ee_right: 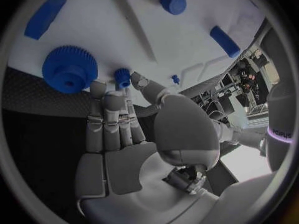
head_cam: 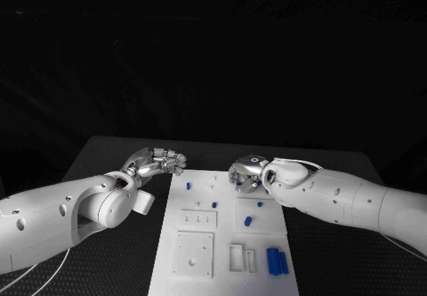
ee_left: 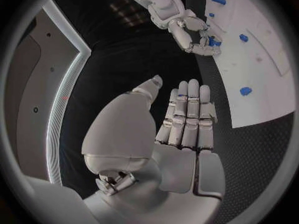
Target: Assemble the parts on the task board
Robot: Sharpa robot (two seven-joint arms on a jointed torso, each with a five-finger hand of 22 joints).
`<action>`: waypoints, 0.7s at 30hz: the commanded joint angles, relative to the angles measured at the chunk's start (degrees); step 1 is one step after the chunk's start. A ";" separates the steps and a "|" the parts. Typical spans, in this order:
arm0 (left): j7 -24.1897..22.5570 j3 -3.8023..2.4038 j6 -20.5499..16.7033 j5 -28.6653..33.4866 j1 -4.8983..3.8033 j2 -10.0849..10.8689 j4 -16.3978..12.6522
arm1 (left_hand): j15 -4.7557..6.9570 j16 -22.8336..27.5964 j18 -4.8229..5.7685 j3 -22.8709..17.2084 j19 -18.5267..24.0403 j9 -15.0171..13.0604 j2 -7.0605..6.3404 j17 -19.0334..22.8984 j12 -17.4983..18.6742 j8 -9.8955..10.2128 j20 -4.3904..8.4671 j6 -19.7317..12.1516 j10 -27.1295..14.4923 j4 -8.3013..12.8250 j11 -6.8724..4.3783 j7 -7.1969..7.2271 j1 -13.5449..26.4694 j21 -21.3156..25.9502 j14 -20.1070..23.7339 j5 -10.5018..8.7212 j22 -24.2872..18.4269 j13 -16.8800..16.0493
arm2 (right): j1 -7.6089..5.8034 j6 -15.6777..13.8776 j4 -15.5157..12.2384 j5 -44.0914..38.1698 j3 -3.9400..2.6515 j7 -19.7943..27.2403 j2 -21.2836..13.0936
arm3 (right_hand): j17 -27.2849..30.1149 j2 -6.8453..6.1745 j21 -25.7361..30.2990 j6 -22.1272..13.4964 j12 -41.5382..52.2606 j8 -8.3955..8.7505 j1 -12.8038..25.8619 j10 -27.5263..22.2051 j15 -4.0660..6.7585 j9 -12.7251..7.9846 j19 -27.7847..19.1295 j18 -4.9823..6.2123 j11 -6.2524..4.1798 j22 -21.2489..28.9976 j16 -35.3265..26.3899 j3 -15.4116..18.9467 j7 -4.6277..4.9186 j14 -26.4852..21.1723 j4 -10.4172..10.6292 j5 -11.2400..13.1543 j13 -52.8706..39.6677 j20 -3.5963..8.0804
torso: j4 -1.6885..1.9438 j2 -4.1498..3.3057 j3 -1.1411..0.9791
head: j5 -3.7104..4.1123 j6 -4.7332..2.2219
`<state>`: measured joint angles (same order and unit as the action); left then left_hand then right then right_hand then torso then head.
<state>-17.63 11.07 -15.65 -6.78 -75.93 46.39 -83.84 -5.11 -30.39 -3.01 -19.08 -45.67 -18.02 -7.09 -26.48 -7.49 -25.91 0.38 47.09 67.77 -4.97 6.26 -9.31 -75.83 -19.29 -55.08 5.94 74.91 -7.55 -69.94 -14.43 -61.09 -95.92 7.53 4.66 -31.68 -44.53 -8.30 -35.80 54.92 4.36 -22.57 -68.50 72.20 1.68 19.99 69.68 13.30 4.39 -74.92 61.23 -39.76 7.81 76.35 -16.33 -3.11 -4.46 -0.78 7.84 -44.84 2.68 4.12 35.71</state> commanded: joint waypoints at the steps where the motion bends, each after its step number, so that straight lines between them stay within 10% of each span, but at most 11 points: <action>1: -0.02 -0.05 1.04 0.31 -0.06 -0.03 -0.01 | -0.29 0.37 -0.13 0.28 -0.04 -0.07 -0.18 -0.08 0.34 0.22 -0.04 -0.01 -0.10 0.10 0.50 -0.31 0.57 0.27 -0.14 0.14 0.68 -0.05 | 0.54 1.60 0.06 -2.37 0.36 -1.13 -0.14 | 0.17 -0.43 -0.62 0.30 -0.02 -0.11 -0.03 0.36 0.29 0.17 -0.11 1.70 0.12 -1.49 0.42 -1.27 -0.05 -0.23 -0.07 0.24 -0.34 0.38 | 0.05 -0.08 0.07 | 0.05 -0.13; 21: 0.38 -0.05 1.17 0.86 -0.06 0.08 0.32 | -0.38 0.76 -0.10 0.31 0.15 -0.13 -0.40 -0.27 0.89 0.70 -0.12 -0.19 -0.31 0.03 0.66 -0.43 0.97 0.43 -0.01 0.04 0.67 -0.05 | 0.54 -1.99 -1.45 -0.25 0.36 -1.59 -1.44 | 1.71 -4.32 -2.78 -4.10 -0.71 2.05 5.52 -7.06 -1.77 -0.17 -1.60 1.70 2.26 -1.25 2.19 8.59 1.72 -1.25 -0.27 -7.03 0.67 0.63 | -0.11 -0.46 0.09 | 0.15 -1.07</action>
<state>-17.11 11.07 -15.47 -6.35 -75.93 46.51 -83.48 -5.11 -29.94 -2.94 -19.08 -45.67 -18.07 -7.55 -26.68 -6.98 -25.41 0.38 46.88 67.57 -4.97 6.46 -9.51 -75.37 -19.07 -55.08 5.94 74.90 -7.55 -69.78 -16.67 -62.62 -95.86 7.63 4.32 -32.96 -42.85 -12.43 -38.37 51.10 3.48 -20.84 -63.26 67.34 0.49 19.86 68.32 13.20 4.92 -74.91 63.23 -31.47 9.52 75.10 -16.68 -9.99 -3.67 -0.29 7.74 -45.24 2.79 4.20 34.72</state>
